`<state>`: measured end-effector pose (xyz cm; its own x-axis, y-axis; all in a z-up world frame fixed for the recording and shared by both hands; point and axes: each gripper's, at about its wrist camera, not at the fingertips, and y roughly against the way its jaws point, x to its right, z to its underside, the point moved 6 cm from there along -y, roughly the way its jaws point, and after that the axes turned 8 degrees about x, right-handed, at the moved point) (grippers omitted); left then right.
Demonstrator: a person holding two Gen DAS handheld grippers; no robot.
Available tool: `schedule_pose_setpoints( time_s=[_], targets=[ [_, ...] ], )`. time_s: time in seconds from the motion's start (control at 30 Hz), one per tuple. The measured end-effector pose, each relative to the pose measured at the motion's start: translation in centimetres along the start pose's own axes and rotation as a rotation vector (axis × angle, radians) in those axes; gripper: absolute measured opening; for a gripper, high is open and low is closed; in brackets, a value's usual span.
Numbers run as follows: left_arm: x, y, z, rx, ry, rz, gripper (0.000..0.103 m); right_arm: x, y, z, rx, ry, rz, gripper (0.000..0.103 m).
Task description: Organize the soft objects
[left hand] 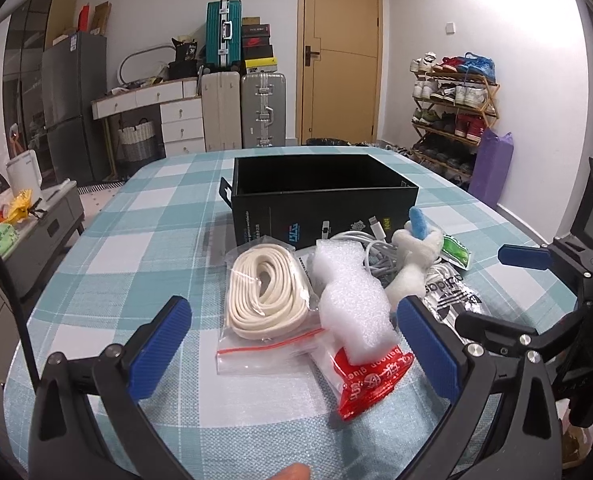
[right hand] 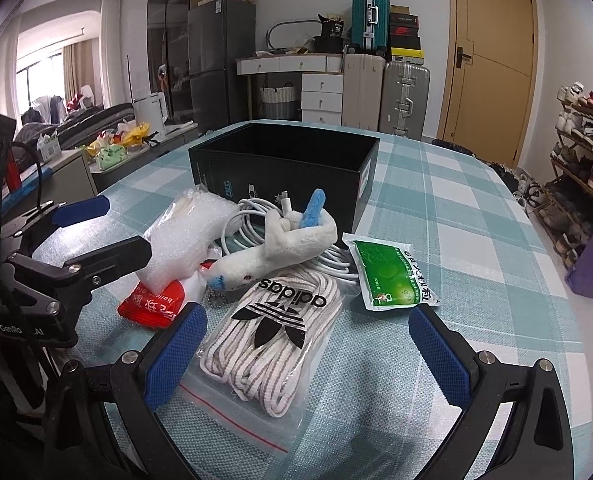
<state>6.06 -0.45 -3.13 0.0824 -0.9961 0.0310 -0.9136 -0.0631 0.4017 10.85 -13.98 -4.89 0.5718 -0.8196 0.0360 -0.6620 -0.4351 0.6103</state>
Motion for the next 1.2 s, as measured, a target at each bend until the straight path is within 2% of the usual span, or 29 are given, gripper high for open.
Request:
schedule_pose_setpoints(
  time_s=[0.17, 0.57, 0.73, 1.07, 1.2],
  targets=[
    [-0.2, -0.1, -0.3, -0.011, 0.001, 0.001, 0.103, -0.7, -0.7, 0.3, -0.063, 0.03, 0.009, 0.103],
    [-1.1, -0.9, -0.8, -0.021, 0.086, 0.028, 0.103, -1.4, -2.4, 1.1, -0.13, 0.004, 0.004, 0.103],
    [-0.6, -1.0, -0.5, -0.026, 0.059, 0.037, 0.103, -0.2, -2.2, 1.3, -0.142, -0.019, 0.048, 0.103],
    [0.6, -1.2, -0.2, -0.056, -0.002, 0.031, 0.103, 1.4, -1.7, 2.1, -0.152, -0.047, 0.082, 0.102],
    [1.0, -1.5, -0.1, -0.07, -0.027, 0.025, 0.103, 1.1, -1.8, 2.0, -0.154, -0.043, 0.069, 0.093]
  ],
)
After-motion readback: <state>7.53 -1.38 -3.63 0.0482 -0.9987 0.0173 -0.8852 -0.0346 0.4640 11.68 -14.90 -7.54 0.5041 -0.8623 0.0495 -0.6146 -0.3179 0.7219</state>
